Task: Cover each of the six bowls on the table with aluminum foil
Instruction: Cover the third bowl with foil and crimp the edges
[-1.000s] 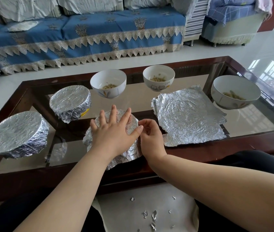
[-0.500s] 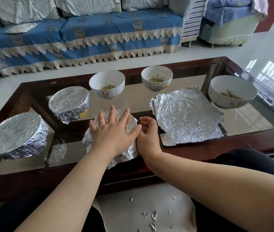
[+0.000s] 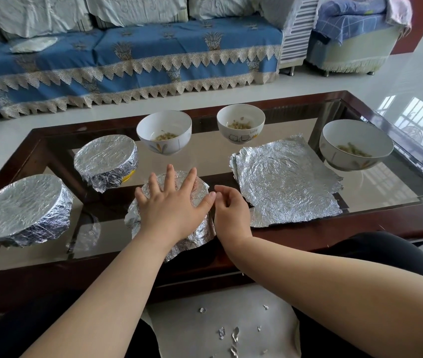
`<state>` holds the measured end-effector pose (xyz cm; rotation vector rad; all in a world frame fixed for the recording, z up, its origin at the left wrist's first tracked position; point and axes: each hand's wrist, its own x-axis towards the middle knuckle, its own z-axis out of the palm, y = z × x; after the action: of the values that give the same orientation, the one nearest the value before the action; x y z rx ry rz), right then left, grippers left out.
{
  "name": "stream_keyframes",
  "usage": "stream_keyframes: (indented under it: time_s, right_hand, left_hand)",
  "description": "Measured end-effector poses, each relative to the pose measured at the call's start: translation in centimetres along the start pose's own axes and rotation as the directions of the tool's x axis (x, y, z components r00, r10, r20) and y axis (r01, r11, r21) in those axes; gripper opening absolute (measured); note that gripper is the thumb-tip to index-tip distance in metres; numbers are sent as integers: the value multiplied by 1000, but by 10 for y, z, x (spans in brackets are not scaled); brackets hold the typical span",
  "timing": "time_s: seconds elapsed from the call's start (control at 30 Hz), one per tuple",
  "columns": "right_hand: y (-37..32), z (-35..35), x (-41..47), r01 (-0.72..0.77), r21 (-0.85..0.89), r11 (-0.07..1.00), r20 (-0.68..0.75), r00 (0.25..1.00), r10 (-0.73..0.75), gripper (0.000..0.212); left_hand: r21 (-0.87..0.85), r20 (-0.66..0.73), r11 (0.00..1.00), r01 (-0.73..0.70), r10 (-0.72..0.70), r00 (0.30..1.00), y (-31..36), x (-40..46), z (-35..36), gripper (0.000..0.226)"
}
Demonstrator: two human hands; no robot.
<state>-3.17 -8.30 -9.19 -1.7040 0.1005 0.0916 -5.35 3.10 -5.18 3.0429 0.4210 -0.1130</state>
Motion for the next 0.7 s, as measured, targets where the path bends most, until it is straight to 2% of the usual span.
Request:
stream_keyframes:
  time_s: [0.17,0.3,0.47,0.57,0.7]
  right_hand:
    - [-1,-10,-13,-28,44,999,61,998,26,26]
    - [2,-9,-24,6,39,999,96,995,-10,34]
    - [1,-8,-23,111,-78,991,168,981,-96,50]
    - [-2,-5,-15,122,-97,988,194,976,-102,59]
    - [-4,-9,-4,142,-198,970,218,971,-98,53]
  left_hand:
    - [-7,7,1000,12,-12,1000,1,1,0,77]
    - [3,9,1000,1,-1,1000,1,1,0,75]
    - [5,2,1000,-3,3,1000,-1,1,0,74]
    - [-2,1,1000,-2,2,1000,-1,1,0,72]
    - [-2,-3,1000,-6,6,1000,-1,0,0,65]
